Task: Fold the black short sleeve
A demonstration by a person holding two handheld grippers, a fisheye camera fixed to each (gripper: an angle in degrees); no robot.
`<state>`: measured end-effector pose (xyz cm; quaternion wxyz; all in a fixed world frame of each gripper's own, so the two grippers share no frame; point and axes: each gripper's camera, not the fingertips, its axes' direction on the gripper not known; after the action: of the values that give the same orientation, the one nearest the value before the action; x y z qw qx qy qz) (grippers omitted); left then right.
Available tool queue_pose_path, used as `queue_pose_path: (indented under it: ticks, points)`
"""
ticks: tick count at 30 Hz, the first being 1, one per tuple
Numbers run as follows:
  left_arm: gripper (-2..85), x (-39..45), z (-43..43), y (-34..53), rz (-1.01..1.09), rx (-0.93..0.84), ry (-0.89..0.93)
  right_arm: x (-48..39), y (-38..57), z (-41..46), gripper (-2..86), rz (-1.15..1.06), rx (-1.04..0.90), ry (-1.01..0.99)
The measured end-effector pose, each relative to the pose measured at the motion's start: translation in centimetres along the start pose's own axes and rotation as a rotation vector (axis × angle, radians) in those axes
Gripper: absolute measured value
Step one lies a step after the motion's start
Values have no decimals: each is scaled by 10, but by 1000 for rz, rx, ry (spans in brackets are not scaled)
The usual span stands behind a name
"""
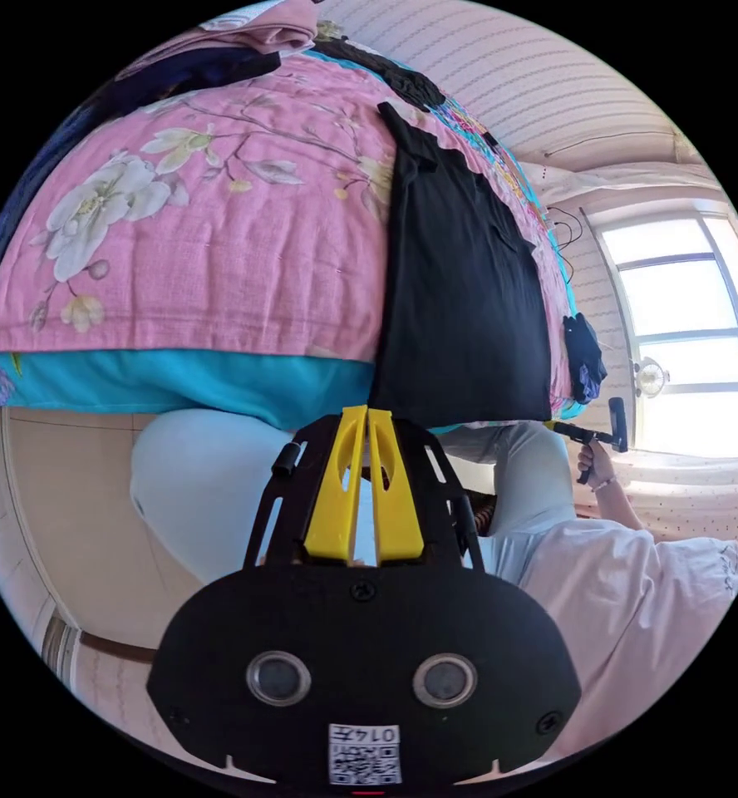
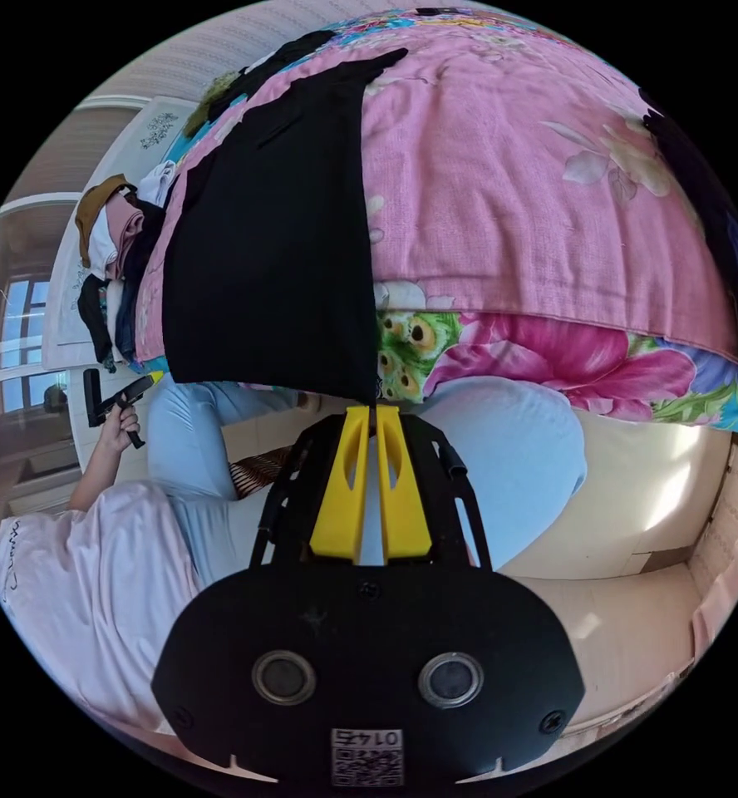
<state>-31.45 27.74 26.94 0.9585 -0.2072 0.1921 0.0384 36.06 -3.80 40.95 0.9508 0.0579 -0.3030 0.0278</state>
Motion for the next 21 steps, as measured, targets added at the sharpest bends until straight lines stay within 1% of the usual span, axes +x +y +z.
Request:
queue_pose_path:
  ticks: [3,6,8,11,13,16,21]
  points:
    - [-10,3,1,-1,13,6,-101,6,-7,-5,5,10,1,65]
    - [-10,15,2,-9,58,12,-175,16,-16,-23,12,37,125,104]
    - [-10,34,5,-25,114,29,-207,23,-28,-45,25,24,301,33]
    - [-10,68,17,-61,188,46,-199,32,-61,-65,54,16,488,-73]
    - [-10,94,29,-86,252,57,-174,36,-90,-73,63,-1,574,-132]
    - [-10,141,53,-124,347,73,-137,42,-149,-78,69,-2,610,-213]
    - [-10,226,104,-177,547,34,-115,55,-231,-73,77,37,587,-185]
